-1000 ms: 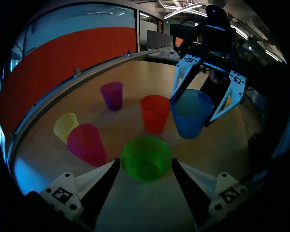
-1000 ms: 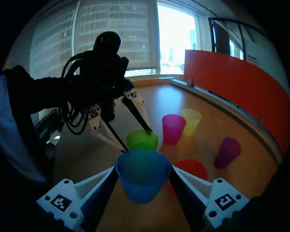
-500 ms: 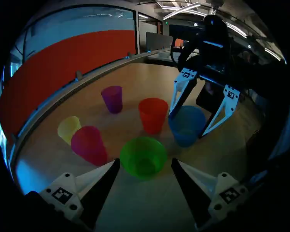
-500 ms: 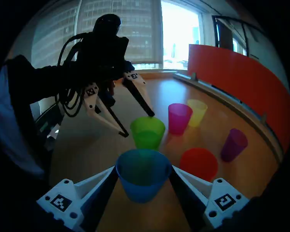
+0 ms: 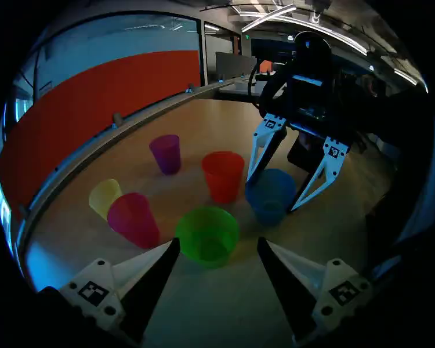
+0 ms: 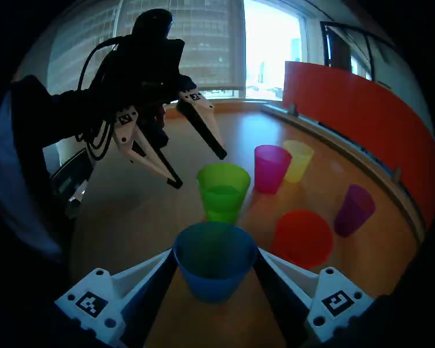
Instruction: Pour water
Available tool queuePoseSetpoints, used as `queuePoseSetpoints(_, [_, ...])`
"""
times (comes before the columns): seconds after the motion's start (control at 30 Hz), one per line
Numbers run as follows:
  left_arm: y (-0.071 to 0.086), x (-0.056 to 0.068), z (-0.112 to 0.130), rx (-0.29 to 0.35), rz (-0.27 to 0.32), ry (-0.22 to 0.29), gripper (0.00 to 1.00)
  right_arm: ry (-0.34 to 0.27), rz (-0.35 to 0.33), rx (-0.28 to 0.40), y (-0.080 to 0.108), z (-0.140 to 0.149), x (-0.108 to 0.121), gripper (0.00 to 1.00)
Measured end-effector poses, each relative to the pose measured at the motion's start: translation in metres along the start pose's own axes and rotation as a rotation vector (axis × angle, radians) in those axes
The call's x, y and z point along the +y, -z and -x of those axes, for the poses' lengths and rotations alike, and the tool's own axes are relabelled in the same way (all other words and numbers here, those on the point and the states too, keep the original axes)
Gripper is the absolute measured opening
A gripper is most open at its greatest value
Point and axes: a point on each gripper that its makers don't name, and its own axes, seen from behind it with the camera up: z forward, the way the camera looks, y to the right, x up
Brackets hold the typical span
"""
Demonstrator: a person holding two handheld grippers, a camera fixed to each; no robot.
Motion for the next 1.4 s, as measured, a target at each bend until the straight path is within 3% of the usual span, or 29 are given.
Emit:
queuePoseSetpoints(0.87, [0.001,0.012,0.005,-0.009,-0.004,0.001,0.99,-0.016,0.01,-0.038,0.014,0.016,-0.007,0.95])
queuePoseSetpoints(1.07, [0.002,0.013,0.006,-0.012,-0.009,0.002,0.99,-0.038,0.014,-0.04,0.016,0.017,-0.008,1.0])
queuePoseSetpoints(1.4, [0.01,0.008,0.009,-0.008,-0.033,0.018,1.0,-0.047,0.032,-0.045,0.023,0.018,-0.008,1.0])
